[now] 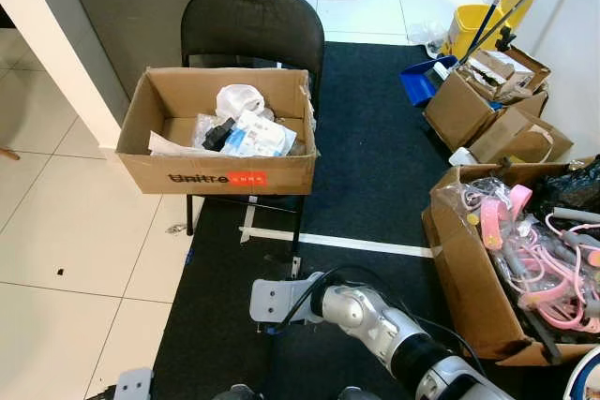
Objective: Picking trash to rubbish bin
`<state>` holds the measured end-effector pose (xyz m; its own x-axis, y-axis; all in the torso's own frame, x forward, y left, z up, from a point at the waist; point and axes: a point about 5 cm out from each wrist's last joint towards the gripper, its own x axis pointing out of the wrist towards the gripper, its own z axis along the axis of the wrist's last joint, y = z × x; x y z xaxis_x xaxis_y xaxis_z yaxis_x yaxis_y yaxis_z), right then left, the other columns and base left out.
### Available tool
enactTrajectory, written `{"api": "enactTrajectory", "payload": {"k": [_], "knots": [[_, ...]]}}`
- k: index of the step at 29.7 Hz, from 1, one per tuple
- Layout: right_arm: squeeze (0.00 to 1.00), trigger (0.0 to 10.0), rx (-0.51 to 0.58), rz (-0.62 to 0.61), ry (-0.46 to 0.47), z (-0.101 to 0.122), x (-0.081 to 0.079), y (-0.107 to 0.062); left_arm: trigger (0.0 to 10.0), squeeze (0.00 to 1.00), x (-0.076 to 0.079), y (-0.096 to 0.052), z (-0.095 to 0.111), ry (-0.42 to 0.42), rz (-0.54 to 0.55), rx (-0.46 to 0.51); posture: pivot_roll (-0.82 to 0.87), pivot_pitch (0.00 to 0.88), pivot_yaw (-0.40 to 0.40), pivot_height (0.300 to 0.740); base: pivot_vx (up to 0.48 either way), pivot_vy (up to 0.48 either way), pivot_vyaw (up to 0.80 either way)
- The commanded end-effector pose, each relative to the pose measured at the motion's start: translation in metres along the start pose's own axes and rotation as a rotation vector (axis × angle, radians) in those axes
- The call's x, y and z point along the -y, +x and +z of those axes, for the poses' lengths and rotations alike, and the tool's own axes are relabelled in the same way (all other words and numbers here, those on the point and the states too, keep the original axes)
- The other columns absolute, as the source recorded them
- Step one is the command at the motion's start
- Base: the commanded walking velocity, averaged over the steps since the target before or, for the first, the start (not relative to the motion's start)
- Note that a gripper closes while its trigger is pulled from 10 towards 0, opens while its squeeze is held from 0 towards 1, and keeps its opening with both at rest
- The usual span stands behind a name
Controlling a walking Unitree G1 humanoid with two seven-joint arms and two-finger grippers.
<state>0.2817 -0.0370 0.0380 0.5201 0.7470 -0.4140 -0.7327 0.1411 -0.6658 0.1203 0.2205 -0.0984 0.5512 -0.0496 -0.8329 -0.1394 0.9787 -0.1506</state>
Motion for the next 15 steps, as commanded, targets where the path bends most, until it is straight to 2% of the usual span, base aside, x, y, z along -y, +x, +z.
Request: {"api": "enactTrajectory", "payload": {"k": [1, 4, 15], "knots": [[0.00, 10.0, 0.007, 0.013, -0.011, 0.0046, -0.0027, 0.0030, 10.0, 0.00, -0.0072, -0.0045, -0.0097, 0.002, 0.016, -0.037, -0.02, 0.191, 0.080, 0.740, 0.000, 0.000, 0.00], [0.00, 10.0, 0.015, 0.015, -0.031, 0.0092, -0.0020, 0.0040, 10.0, 0.00, -0.0088, -0.0049, -0.0090, 0.004, 0.016, -0.035, -0.02, 0.190, 0.078, 0.740, 0.000, 0.000, 0.00], [0.00, 10.0, 0.026, 0.020, -0.020, 0.0143, -0.0085, 0.0044, 10.0, 0.00, -0.0124, -0.0088, -0.0169, 0.009, 0.017, -0.048, 0.00, 0.216, 0.085, 0.740, 0.000, 0.000, 0.00]]}}
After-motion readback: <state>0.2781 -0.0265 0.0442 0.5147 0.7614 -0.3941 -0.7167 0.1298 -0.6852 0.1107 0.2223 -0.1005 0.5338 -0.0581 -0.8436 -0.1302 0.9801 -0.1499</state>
